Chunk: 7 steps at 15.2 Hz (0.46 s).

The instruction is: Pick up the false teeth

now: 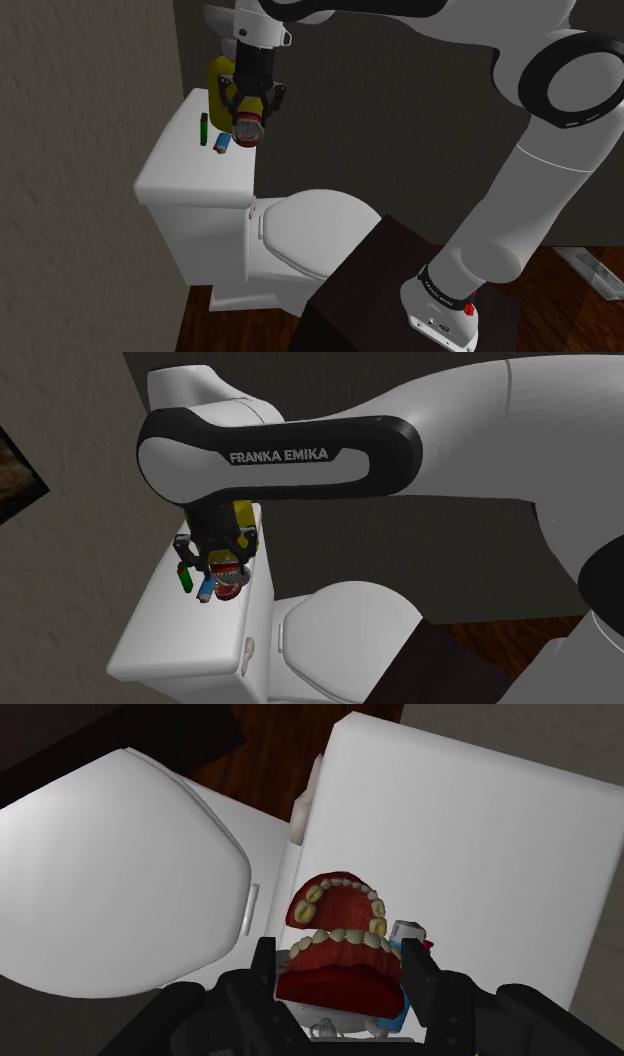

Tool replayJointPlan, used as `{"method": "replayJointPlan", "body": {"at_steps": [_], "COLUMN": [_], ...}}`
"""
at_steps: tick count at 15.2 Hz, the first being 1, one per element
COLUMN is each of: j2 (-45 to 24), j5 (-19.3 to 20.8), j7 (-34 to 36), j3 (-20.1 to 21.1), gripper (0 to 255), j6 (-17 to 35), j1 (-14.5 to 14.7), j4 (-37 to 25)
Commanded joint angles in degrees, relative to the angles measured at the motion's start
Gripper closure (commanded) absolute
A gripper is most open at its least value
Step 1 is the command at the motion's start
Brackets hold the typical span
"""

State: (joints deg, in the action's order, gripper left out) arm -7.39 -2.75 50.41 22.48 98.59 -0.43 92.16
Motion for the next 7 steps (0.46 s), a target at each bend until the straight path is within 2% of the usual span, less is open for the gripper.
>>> {"method": "replayJointPlan", "body": {"at_steps": [1, 7], "j2": [-0.26, -0.78], "j5": [0.11, 0.33], "j7": [0.22, 0.59], "j3": [0.04, 0.11], "gripper": [255, 255], "j6": [-1.66, -5.01], "j1": [0.09, 0.24], "j4": [-1.89, -5.74]}}
